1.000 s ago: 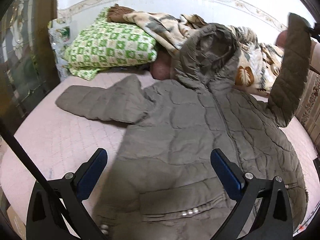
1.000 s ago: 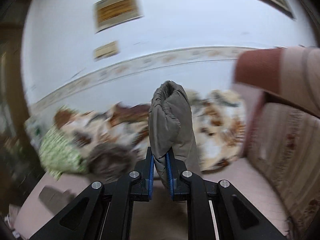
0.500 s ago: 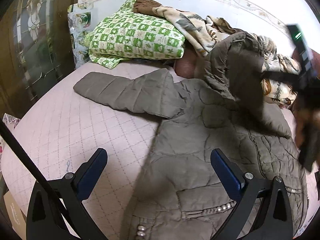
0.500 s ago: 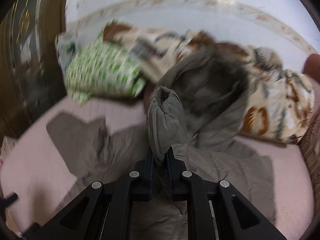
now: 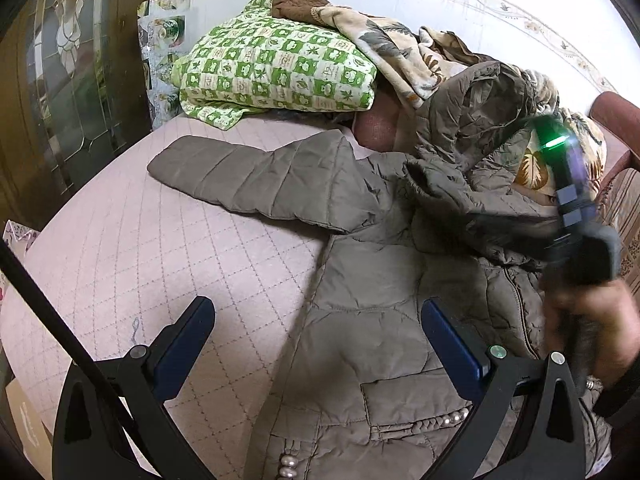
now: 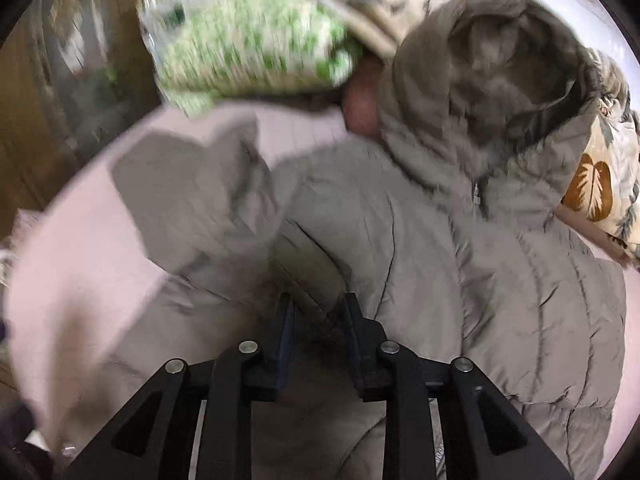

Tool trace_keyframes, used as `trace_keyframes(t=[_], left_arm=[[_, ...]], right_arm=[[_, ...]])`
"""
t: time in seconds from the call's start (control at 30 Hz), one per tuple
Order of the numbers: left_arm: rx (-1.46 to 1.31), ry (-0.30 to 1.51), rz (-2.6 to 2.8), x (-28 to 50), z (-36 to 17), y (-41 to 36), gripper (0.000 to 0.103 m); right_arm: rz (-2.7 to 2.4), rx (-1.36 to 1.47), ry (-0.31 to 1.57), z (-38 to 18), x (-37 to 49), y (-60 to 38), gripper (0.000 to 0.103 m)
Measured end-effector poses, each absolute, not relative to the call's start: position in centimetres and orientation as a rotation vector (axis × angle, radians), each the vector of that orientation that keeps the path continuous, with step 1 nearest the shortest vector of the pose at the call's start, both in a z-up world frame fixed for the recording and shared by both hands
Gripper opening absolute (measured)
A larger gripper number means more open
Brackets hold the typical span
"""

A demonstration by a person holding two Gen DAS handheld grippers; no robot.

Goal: Fold large clothes
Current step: 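Fold the held sleeve across the coat body with the right gripper, release, then move the left gripper to the other sleeve cuff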

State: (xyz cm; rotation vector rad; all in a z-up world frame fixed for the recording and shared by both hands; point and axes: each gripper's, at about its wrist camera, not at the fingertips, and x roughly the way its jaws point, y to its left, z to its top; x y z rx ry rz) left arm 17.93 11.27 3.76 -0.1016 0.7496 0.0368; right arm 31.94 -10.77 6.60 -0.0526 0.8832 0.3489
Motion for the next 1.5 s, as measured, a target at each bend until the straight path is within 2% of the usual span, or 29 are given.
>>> trace_keyframes(t=[0.1, 0.13, 0.3, 0.5, 0.57, 0.73, 0.87, 1.0, 1.13, 1.23, 1.37, 1.43, 1.5], left_arm=[[-0.11, 0.761, 0.036, 18.2, 3.5, 11.3, 0.103], [-0.113, 0.764, 0.034, 18.2, 3.5, 11.4, 0.103], [-0.095, 0.761, 0.035, 18.3, 3.4, 10.9, 0.103], [-0.079, 0.782, 0.031, 18.8, 2.9, 10.1, 0.103], [-0.068, 0.782, 0.031, 18.9, 2.8, 9.7, 0.103], [-0.054, 0.779, 0.034, 18.9, 2.7, 9.5, 0.103], [-0.059, 0.789, 0.037, 19.0, 2.7, 9.5, 0.103], [-0.05, 0.789, 0.049, 19.1, 2.7, 9.7, 0.103], [-0.05, 0.804, 0.066, 19.5, 2.4, 10.4, 0.103], [-0.058, 0.827, 0.076, 19.9, 2.0, 11.3, 0.103], [-0.102, 0.883, 0.103, 20.8, 1.2, 13.4, 0.103], [-0.126, 0.91, 0.122, 21.3, 0.8, 14.5, 0.103], [-0.16, 0.927, 0.14, 21.6, 0.4, 15.7, 0.103]], right_arm=[[0.298, 0.057, 0.809, 9.1, 31.6, -15.2, 0.05], [0.231, 0.064, 0.786, 9.6, 31.9, -17.4, 0.054], [-0.041, 0.037, 0.829, 8.0, 33.9, -25.8, 0.054], [-0.182, 0.131, 1.052, 0.8, 35.5, -33.7, 0.055], [-0.17, 0.151, 1.06, -0.2, 35.3, -34.4, 0.055], [-0.203, 0.108, 0.983, 3.7, 34.6, -32.2, 0.055], [0.009, 0.074, 0.914, 6.2, 33.6, -25.4, 0.055], [0.138, 0.064, 0.963, 4.6, 33.8, -18.8, 0.055], [0.098, -0.04, 1.062, 0.3, 34.9, -15.7, 0.058], [0.095, -0.027, 1.069, 1.3, 34.5, -15.8, 0.058], [0.18, 0.065, 0.992, 5.7, 29.8, -16.3, 0.058], [0.193, 0.085, 0.945, 7.5, 26.6, -16.2, 0.064], [0.22, 0.065, 0.905, 8.5, 22.9, -15.9, 0.065]])
